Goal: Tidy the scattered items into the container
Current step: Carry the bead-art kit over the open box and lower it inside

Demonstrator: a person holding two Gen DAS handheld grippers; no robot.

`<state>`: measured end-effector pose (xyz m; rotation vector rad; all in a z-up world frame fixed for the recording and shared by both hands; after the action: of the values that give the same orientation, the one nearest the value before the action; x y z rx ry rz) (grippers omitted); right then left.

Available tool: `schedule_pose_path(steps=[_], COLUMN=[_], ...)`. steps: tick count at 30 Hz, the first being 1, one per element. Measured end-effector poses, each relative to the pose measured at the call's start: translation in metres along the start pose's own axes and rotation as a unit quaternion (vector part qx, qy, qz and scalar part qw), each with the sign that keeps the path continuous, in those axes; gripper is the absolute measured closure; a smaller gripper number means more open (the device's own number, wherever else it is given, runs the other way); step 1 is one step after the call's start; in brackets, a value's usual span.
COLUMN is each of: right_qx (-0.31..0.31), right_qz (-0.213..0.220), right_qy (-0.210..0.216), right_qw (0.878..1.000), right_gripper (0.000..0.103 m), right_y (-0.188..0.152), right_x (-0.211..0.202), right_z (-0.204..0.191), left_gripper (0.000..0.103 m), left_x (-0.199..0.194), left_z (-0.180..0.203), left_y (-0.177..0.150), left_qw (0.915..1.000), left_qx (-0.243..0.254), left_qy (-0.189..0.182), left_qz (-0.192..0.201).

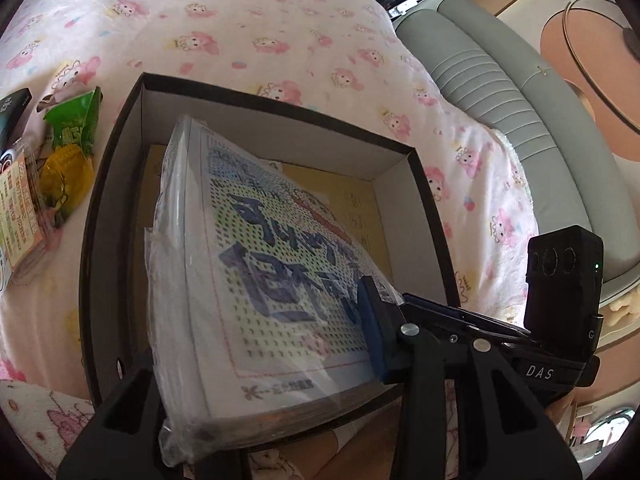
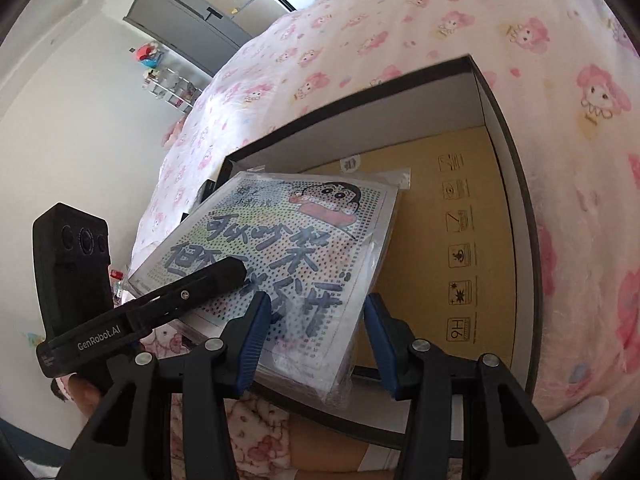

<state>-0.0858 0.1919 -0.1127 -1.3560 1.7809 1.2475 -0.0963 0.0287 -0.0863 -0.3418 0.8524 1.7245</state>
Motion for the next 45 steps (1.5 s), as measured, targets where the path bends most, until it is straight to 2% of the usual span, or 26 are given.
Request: schedule_pose_path(steps=[4, 10, 13, 19, 21, 23, 25, 26, 28, 31, 35, 36, 39, 40, 42, 44, 45], right_qx=[-0.001, 0.006, 0.009, -0.006, -0.011, 0.007, 0.018, 0.011, -0.017, -0.032, -0.015, -0.013, -0.018, -0.022, -0.040, -0.055, -0.058], right_qz=[-0.015, -0.014, -0.009, -0.012, -0.010, -0.015, 0.001, 0.016, 0.038, 0.017, -0.014, -0.025, -0.043, -0.043, -0.037, -0.027, -0.030], right_qy=[-0.002, -0.011, -0.023, -0.058, -0.070, -0.057, -0.026, -0.029, -0.066, -0.086, -0.083, -0.084, -0.097, -0.104, -0.136, -0.175, -0.179], right_qw=[1.000, 1.000, 1.000, 0.998, 0.997, 0.998, 0.999, 0.999, 0.997, 0.996, 0.996, 0.996, 0.994, 0.993, 0.989, 0.983, 0.982], right_gripper=[0.059, 0.058, 0.058, 0.058, 0.058, 0.058, 0.058, 0.058, 0.058, 0.058, 0.058, 0.058, 0.058, 0.058, 0.058, 0.058, 0.058], right_y=[-0.001, -0.001, -0.003, -0.008, -0.009, -0.005, 0.007, 0.015, 0.029, 0.041, 0.028, 0.035, 0.025, 0.025, 0.025, 0.027, 0.026], right_x=[0.010, 0.017, 0.015, 0.021, 0.020, 0.015, 0.001, -0.007, -0.014, 0.002, 0.032, 0.043, 0.056, 0.057, 0.060, 0.063, 0.065], right_z=[0.001, 0.006, 0.008, 0.004, 0.002, 0.003, -0.002, -0.007, -0.019, -0.026, -0.018, -0.013, -0.007, -0.007, -0.011, -0.014, -0.011], left_gripper=[0.064, 0.055, 0.050, 0.047, 0.042, 0.042, 0.042, 0.042, 0.042, 0.042, 0.045, 0.048, 0.052, 0.052, 0.055, 0.055, 0.056], left_x=[0.004, 0.001, -0.006, -0.019, -0.028, -0.041, -0.058, -0.065, -0.073, -0.067, -0.037, -0.028, -0.007, 0.000, 0.013, 0.020, 0.021], left_z=[-0.007, -0.018, -0.022, -0.006, -0.005, -0.004, -0.007, -0.008, -0.006, -0.009, -0.003, -0.002, -0.010, -0.012, -0.021, -0.033, -0.037], left_y=[-0.003, -0.013, -0.020, -0.034, -0.036, -0.039, -0.040, -0.038, -0.032, -0.016, -0.006, -0.005, -0.002, 0.000, -0.004, -0.005, -0.006], left_qw=[0.9998, 0.9949, 0.9931, 0.9894, 0.9834, 0.9781, 0.9787, 0.9794, 0.9836, 0.9884, 0.9862, 0.9874, 0.9916, 0.9905, 0.9835, 0.9825, 0.9821], left_qx=[-0.016, -0.023, -0.036, 0.004, 0.016, 0.031, 0.032, 0.031, 0.030, 0.023, 0.047, 0.046, 0.027, 0.022, 0.006, -0.019, -0.028], left_qy=[0.011, 0.088, 0.096, 0.126, 0.164, 0.195, 0.196, 0.195, 0.177, 0.150, 0.158, 0.149, 0.117, 0.124, 0.163, 0.158, 0.155], left_qz=[-0.011, -0.046, -0.056, -0.073, -0.076, -0.068, -0.052, -0.043, -0.015, 0.001, -0.015, -0.022, -0.049, -0.056, -0.078, -0.096, -0.103])
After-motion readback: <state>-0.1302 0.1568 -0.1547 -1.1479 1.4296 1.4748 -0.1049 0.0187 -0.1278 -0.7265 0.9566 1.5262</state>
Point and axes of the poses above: each gripper's, at about its wrist camera, not at the fingertips, and x roughly the way its jaws point, z to its right, y to its top, the point moved 2 cm from there along x, roughly the way its jaws point, and after that the axes turned 14 degrees about -y, right-handed, at the moved point
